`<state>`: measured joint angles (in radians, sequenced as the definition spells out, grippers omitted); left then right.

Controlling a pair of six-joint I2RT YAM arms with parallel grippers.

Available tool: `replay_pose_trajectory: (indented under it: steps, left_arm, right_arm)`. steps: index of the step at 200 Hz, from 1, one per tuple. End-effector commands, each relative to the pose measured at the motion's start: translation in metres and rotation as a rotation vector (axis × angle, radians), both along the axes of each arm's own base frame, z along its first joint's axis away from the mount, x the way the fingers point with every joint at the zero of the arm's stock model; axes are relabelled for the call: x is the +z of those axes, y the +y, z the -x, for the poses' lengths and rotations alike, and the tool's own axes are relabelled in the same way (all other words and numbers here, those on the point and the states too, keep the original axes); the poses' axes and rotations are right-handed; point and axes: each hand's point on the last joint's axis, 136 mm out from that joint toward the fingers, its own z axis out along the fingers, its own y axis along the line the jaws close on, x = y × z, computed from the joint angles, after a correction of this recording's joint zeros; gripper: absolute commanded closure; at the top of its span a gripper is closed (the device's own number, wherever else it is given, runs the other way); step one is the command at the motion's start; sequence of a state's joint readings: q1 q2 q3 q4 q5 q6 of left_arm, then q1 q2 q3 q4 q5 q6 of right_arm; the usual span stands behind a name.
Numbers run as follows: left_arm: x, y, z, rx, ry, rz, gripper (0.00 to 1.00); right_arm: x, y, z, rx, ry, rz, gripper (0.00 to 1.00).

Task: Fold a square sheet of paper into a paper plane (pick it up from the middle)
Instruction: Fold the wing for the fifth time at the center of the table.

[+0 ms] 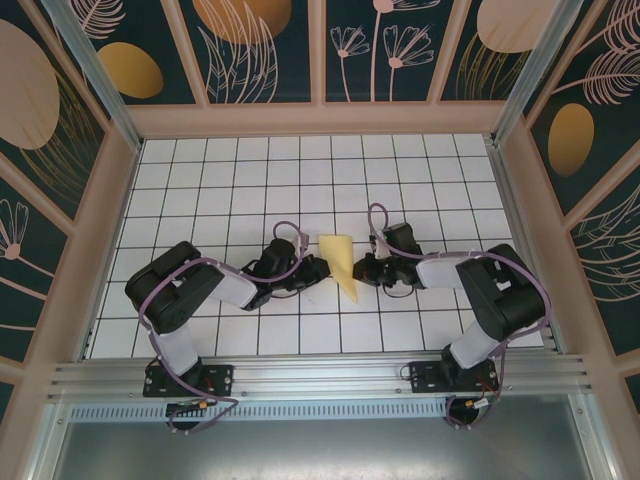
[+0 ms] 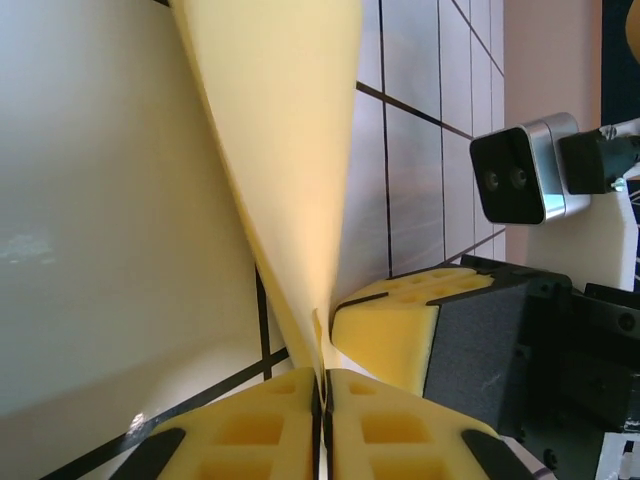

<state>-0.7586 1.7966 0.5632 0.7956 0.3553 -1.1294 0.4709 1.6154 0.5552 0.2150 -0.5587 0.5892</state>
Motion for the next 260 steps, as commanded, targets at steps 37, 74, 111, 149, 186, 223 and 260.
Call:
replay_pose_trajectory:
  steps: [37, 74, 111, 149, 186, 223, 260]
  left_arm:
    - [-0.002, -0.004, 0.0, -0.031, -0.026, -0.019, 0.67]
    - [-0.002, -0.008, -0.002, -0.047, -0.03, -0.017, 0.68]
    - [-0.008, -0.006, -0.004, -0.033, -0.014, -0.049, 0.86]
    - [-0.012, -0.003, -0.005, -0.02, 0.017, -0.088, 0.98]
    - [-0.012, -0.003, -0.006, -0.017, 0.038, -0.117, 1.0]
    - [-0.009, -0.005, -0.008, -0.026, 0.041, -0.134, 1.0]
    - [-0.007, -0.007, -0.01, -0.031, 0.041, -0.145, 1.0]
  right_arm:
    - [-0.022, -0.003, 0.007, -0.008, 0.037, 0.024, 0.94]
    - [-0.02, -0.003, 0.004, -0.003, 0.028, 0.034, 0.94]
    - [-0.016, -0.003, 0.0, -0.005, 0.01, 0.045, 0.93]
    - [0.013, -0.011, -0.01, -0.038, -0.14, 0.123, 0.85]
    - [0.044, -0.021, -0.006, -0.051, -0.365, 0.281, 0.75]
    - [0.052, -0.01, 0.013, -0.014, -0.552, 0.372, 0.64]
    - [0.051, 0.008, 0.029, 0.09, -0.706, 0.458, 0.62]
